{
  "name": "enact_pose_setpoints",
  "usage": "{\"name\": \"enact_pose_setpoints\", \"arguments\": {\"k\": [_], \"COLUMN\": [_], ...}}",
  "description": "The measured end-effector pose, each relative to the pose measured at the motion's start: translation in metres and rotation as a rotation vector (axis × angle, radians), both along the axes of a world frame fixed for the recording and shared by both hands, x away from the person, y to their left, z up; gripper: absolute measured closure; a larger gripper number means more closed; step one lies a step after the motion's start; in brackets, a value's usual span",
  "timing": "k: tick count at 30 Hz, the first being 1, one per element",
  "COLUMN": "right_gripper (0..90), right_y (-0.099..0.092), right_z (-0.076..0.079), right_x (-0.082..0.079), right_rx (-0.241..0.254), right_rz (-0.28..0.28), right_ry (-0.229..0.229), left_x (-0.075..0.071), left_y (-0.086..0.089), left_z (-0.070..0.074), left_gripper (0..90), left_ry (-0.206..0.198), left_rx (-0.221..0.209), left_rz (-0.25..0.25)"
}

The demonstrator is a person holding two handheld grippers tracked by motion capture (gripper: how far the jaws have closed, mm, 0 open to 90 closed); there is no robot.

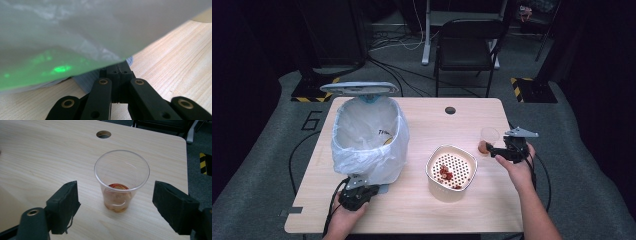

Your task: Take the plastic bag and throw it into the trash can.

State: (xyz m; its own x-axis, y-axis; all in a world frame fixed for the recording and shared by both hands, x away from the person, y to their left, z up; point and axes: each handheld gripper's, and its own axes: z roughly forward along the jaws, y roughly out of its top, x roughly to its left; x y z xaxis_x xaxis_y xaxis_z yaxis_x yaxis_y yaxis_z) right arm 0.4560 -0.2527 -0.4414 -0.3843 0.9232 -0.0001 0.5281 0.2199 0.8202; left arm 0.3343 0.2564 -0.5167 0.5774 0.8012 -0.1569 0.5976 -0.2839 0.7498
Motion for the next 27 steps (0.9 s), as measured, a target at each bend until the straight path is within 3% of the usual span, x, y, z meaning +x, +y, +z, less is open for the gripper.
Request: {"name": "enact_pose_setpoints", "arguments": {"k": [11,27], "right_gripper": [14.3,13.9], "right_y": [0.009,0.016], "right_z": [-0.006,-0.017], "right_x": [0.024,0.040], "right_rx": [-0.035,-0.052], "right_rz": [-0.012,-0.045], "right_ry": [0.028,0.043], "left_x": [0.000,0.000], "left_y": [0.000,0.000], "left_z": [0.000,0.000], "left_gripper": [90.0,90.0], "left_ry": [0.001,0.003], "left_rx": [-0.005,-0.013], "left_rz": [-0.001,-0.002]}}
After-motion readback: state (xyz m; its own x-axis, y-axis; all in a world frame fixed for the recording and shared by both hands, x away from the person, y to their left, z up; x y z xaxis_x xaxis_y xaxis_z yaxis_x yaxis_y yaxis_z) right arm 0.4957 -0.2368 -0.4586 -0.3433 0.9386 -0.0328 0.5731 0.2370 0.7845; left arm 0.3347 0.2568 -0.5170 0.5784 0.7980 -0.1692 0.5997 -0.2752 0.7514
